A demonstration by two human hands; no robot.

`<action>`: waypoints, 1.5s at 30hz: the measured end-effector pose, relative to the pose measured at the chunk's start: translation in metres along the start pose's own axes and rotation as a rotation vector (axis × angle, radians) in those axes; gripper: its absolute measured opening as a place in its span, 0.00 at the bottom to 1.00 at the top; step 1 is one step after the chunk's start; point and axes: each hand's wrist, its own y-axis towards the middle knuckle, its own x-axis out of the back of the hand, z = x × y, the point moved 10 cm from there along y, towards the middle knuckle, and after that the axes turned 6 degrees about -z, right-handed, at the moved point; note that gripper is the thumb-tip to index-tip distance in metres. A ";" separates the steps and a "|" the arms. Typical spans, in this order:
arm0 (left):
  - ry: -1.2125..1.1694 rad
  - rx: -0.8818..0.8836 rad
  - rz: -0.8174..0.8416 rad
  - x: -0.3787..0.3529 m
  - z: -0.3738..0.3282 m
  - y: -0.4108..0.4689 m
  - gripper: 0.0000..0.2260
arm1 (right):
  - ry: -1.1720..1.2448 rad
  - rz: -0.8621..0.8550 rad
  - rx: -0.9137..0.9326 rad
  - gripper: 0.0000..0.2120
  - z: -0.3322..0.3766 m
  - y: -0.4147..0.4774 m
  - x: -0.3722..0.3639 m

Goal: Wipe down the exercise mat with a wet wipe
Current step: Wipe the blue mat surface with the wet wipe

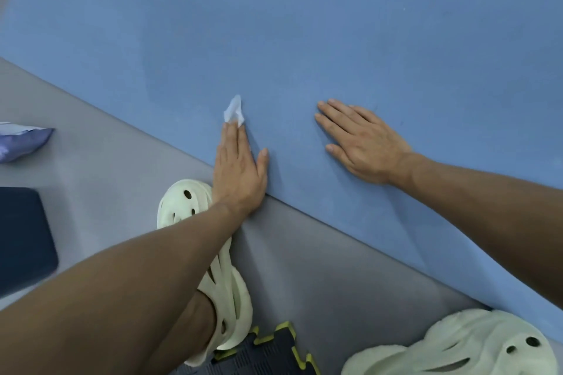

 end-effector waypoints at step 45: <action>0.057 -0.643 0.128 -0.045 -0.114 -0.072 0.31 | -0.048 -0.059 -0.085 0.30 -0.003 0.016 -0.001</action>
